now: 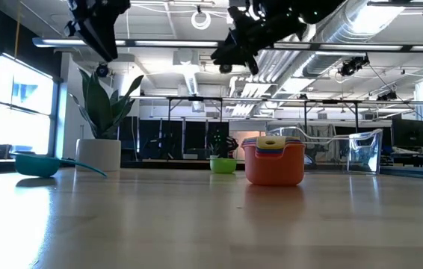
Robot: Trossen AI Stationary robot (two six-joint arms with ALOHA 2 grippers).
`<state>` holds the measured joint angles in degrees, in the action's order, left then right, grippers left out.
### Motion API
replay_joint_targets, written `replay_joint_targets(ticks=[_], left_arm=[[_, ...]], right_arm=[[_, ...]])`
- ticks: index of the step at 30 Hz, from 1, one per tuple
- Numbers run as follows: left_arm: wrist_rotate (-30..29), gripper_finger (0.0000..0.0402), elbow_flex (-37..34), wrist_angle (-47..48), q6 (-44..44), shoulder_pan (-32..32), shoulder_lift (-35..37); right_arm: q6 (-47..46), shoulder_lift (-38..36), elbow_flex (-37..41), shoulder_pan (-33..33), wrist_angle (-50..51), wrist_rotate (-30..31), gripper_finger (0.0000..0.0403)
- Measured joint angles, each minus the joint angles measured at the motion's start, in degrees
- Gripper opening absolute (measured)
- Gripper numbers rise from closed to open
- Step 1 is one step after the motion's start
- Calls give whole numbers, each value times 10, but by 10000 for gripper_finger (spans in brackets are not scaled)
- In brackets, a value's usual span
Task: Nest measuring cups in basket
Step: Stack the green measuring cup on top of the yellow measuring cup
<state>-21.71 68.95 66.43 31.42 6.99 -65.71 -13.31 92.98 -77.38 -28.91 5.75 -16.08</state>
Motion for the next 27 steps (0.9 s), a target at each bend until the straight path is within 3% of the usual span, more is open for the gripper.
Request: replay_joint_targets(ticks=[13,27], left_arm=[[-37,115,0,0,-139,100,0],[-36,115,0,-3,-197,134,0]], right_arm=[[124,133,-167,-8,167,59,80],[299,229,-184,-21,273,73,80]])
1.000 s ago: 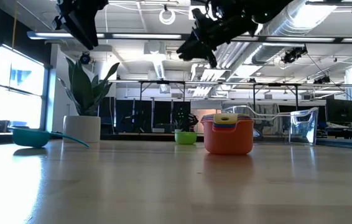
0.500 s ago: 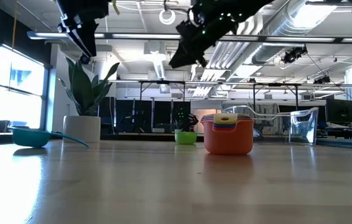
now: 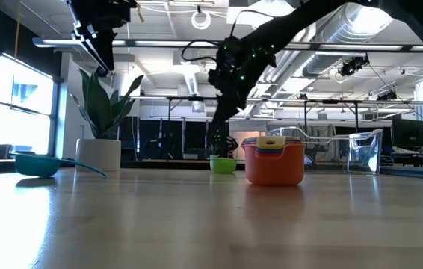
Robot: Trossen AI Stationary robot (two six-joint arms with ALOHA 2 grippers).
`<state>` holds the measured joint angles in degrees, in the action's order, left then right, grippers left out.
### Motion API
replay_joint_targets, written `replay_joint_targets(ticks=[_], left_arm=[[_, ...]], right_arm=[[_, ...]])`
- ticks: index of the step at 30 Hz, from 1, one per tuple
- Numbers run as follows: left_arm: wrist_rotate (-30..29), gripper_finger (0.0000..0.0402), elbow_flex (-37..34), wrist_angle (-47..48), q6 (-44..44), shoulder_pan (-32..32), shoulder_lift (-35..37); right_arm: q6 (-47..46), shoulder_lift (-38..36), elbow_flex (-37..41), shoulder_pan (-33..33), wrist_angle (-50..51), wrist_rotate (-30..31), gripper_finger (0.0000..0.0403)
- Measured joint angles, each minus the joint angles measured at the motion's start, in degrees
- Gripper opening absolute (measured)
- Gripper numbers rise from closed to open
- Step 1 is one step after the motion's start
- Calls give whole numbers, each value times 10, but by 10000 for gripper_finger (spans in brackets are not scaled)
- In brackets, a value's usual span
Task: Nest measuring cups in basket
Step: Stack the green measuring cup on top of the yellow measuring cup
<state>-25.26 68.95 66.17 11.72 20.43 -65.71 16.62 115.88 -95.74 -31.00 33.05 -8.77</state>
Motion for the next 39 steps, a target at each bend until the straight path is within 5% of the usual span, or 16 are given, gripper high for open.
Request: replay_joint_targets(ticks=[23,39], left_arm=[[3,115,0,0,2,17,0],[11,115,0,0,18,17,0]], right_arm=[[88,42,0,-5,14,15,82],[94,68,0,-2,17,49,133]])
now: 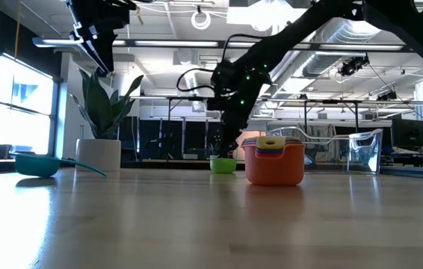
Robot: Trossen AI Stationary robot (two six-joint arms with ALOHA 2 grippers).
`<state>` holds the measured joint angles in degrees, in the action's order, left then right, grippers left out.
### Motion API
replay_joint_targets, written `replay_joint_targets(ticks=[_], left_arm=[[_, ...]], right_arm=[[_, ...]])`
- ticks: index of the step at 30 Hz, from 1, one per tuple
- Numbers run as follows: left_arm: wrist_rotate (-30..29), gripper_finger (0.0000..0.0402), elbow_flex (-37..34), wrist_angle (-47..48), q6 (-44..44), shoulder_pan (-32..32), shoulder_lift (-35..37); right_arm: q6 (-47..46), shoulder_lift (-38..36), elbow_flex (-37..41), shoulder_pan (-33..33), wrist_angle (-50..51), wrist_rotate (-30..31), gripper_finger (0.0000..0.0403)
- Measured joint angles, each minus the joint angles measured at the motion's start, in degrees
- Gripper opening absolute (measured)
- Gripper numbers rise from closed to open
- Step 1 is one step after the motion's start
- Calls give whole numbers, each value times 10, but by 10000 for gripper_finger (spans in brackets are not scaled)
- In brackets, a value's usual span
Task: Nest measuring cups in basket
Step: Stack the green measuring cup on top of the yellow measuring cup
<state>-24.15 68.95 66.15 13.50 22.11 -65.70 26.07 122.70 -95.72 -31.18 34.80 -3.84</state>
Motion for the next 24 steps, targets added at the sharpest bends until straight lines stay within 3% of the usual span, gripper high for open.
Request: replay_joint_targets(ticks=[19,24], left_arm=[[-1,115,0,0,14,0,0],[-3,115,0,0,14,0,0]], right_arm=[[9,31,0,-1,17,17,133],[-12,31,0,0,15,17,94]])
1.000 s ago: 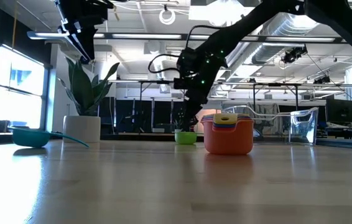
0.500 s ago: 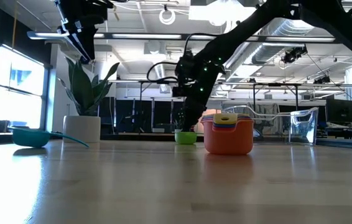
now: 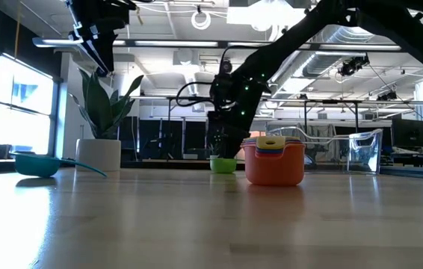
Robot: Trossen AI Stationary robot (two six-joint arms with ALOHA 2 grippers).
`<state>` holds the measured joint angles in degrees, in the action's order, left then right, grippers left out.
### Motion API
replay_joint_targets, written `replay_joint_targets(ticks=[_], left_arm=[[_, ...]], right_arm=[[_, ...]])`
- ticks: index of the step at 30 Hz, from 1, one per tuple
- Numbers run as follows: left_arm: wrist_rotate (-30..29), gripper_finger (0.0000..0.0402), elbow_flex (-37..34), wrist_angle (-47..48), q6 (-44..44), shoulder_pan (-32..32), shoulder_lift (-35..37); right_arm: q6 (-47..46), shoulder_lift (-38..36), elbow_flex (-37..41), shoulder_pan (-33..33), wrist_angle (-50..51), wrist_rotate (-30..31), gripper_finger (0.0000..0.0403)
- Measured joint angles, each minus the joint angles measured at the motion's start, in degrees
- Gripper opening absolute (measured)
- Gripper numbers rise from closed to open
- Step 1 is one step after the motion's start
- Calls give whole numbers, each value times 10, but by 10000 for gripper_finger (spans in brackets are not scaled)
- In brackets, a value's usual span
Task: Nest measuring cups in basket
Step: Stack the green measuring cup on top of the yellow measuring cup
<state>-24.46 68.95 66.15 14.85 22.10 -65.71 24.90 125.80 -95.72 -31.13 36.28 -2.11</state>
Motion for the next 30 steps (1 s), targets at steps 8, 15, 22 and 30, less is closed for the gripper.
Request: replay_joint_targets(ticks=[8,15,22,30], left_arm=[[-1,115,0,0,0,0,0],[-1,115,0,0,0,0,0],[-1,115,0,0,0,0,0],[-1,115,0,2,-5,0,0]], right_arm=[[-62,-2,0,1,20,-3,15],[-152,-6,-31,7,41,0,6],[-203,-7,-133,26,89,0,2],[-227,-7,-254,42,165,-5,1]])
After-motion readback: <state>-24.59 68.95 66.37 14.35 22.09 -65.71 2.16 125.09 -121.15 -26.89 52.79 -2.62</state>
